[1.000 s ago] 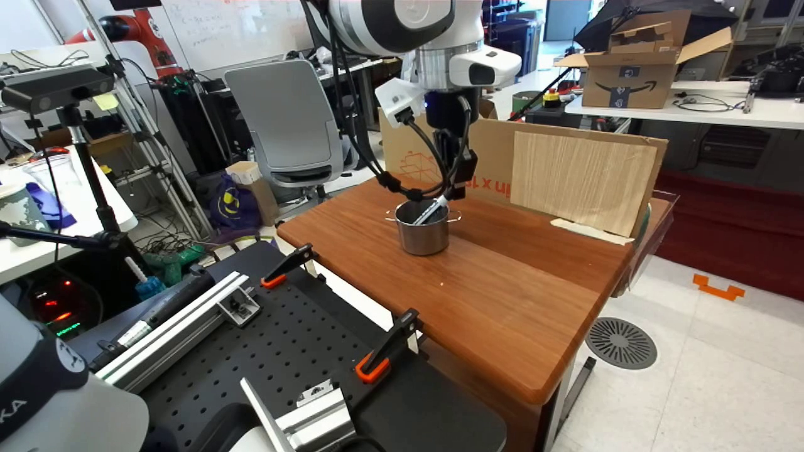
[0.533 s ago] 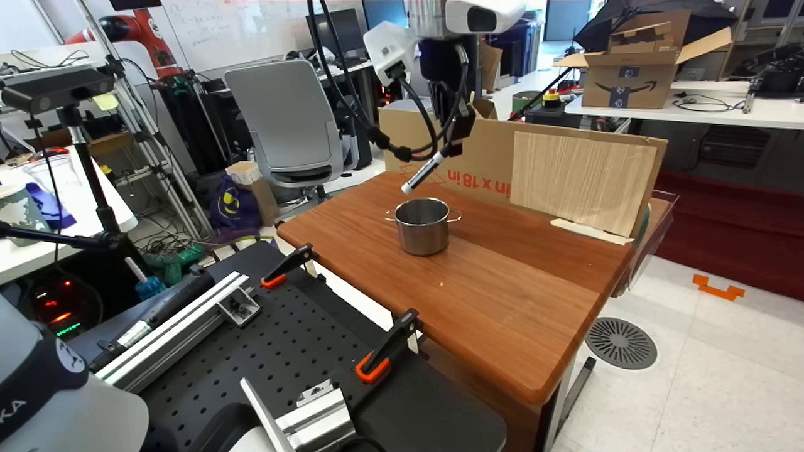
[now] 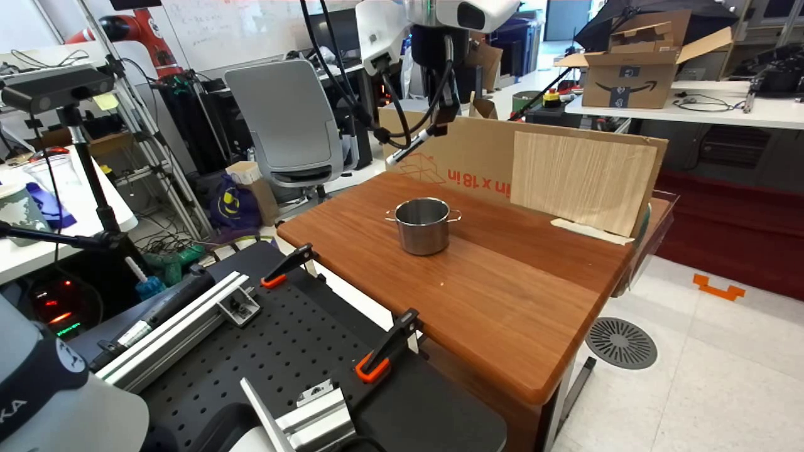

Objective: Remove the marker from the mug cup and place it on the table

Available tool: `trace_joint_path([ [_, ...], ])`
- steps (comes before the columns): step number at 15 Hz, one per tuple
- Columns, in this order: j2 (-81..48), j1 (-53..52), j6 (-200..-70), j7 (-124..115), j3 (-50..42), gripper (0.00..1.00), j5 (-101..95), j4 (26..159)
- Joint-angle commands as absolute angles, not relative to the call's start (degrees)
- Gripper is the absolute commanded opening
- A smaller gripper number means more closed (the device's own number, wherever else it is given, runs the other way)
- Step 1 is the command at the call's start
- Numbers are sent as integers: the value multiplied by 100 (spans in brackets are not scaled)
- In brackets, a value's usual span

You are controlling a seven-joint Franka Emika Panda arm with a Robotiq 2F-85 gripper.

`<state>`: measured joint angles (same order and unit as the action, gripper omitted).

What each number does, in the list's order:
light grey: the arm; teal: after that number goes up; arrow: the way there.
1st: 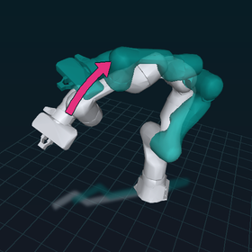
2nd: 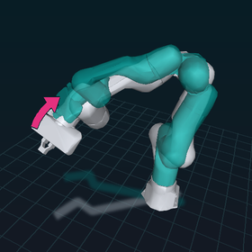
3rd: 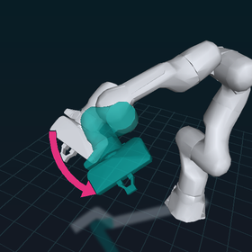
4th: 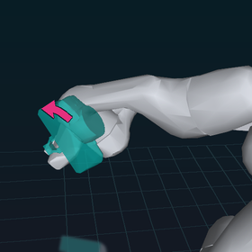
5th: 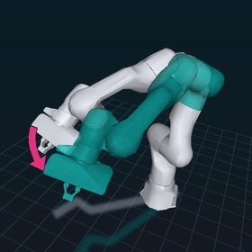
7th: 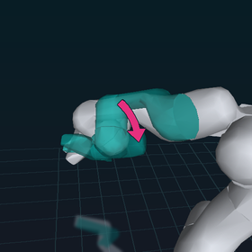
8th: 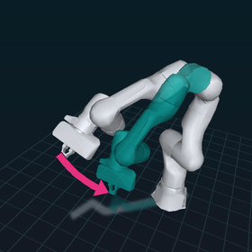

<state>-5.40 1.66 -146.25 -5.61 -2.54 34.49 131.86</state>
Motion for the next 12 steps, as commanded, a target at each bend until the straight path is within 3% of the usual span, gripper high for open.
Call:
trace_joint_path([
  [1,-876,310,-14226,-477,-199,5,3876,12799],
  [12,-2277,268,-14280,-1767,-262,5,3598,11646],
])
